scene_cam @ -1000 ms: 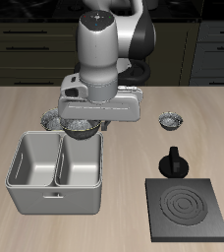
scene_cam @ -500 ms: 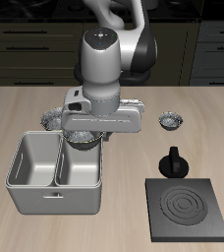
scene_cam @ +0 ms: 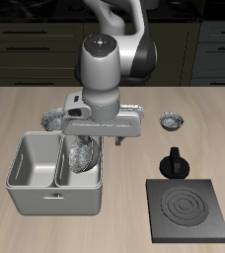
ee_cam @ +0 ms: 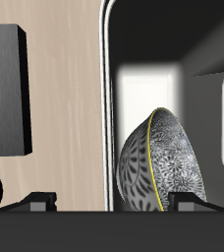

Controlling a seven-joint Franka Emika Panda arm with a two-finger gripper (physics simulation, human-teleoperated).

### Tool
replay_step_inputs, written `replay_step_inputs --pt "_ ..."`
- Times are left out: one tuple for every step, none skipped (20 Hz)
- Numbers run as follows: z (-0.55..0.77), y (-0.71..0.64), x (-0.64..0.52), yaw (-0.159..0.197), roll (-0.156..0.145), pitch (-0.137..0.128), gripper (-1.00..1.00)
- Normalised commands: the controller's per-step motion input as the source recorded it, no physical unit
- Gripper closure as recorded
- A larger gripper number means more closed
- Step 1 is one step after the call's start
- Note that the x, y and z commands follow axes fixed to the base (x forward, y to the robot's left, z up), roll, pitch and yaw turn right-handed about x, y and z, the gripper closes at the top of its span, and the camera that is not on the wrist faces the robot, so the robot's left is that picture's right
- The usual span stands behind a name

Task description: Place the medium-sized bowl inside the left compartment of the bowl drainer

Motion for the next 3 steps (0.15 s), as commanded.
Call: replay_step_inputs --pt "0.05 0.05 -0.05 0.054 0.007 -0.031 -1.0" --pt "0.05 -0.01 -0.07 -0.023 0.027 0.004 -1.0" --pt "0.12 -0.06 -0.12 -0.015 -0.005 -0.02 -1.0"
